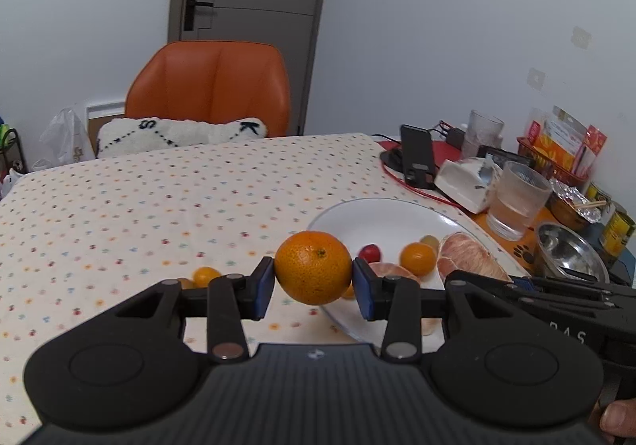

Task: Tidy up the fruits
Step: 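Grasp the orange with the left tool while the right tool lifts the pomelo segment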

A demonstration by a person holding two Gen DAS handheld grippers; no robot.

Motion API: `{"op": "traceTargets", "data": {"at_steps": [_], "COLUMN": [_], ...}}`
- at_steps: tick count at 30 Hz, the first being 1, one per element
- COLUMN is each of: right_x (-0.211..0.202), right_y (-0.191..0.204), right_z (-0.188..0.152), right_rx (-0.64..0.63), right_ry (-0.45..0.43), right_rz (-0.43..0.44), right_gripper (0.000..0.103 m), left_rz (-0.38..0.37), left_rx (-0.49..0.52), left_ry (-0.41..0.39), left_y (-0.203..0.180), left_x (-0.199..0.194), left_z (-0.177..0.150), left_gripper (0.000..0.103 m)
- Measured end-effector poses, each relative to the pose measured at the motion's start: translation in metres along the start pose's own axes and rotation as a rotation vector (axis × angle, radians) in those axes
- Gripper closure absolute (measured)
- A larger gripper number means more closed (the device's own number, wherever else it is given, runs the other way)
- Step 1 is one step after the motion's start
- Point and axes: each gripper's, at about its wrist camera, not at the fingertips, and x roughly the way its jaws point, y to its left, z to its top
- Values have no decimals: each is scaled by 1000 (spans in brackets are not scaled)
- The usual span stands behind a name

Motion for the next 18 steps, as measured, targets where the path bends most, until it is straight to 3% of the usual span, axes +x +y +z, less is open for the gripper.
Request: {"op": "traceTargets", "data": {"at_steps": [18], "right_x": [8], "right_y": [-47], "right_z": [-5], "right_rx": [86], "right_ry": [-3], "right_rz": [-60], "right_gripper": [83], "left_rz": [-32], "left_rx": [53], "left_ry": [47], "left_y": [-33], "left_x": [39], "left_z": [4], "left_gripper": [62]}}
